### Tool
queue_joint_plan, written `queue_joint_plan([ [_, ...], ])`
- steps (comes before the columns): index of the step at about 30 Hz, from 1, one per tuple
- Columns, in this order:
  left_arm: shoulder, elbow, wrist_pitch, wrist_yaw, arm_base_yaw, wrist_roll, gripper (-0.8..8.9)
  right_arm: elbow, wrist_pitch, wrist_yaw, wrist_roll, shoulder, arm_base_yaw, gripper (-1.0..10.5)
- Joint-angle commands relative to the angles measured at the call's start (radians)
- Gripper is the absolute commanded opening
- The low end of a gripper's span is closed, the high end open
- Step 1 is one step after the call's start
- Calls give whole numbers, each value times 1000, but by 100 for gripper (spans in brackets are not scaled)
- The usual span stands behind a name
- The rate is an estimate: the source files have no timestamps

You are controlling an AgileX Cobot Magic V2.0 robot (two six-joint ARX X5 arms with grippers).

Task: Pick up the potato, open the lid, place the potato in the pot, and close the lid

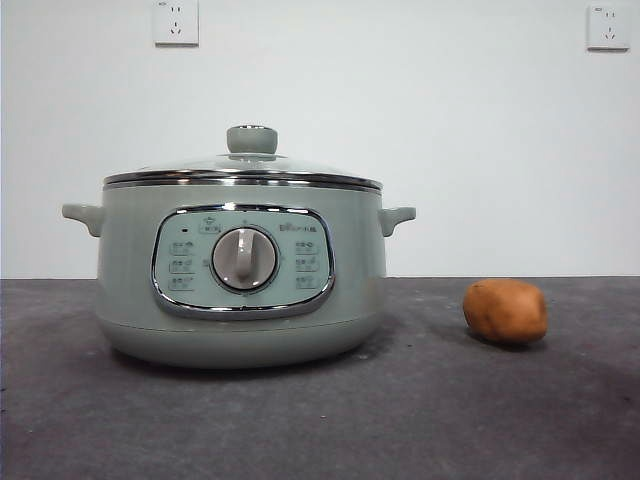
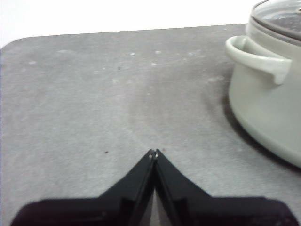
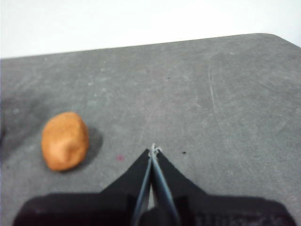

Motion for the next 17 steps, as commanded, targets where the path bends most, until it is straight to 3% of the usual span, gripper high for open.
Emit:
queue_joint_plan([
  [1,3,36,2,9,0,-14,-4,40,12,-3,77,0,0,-1],
  [12,153,249,-18,14,0,-69,-5,240,-33,-18,158,71,0,-8],
  [17,286,414,-132,38,0,-67,-4,407,-176,-19,157,212,0,-8],
])
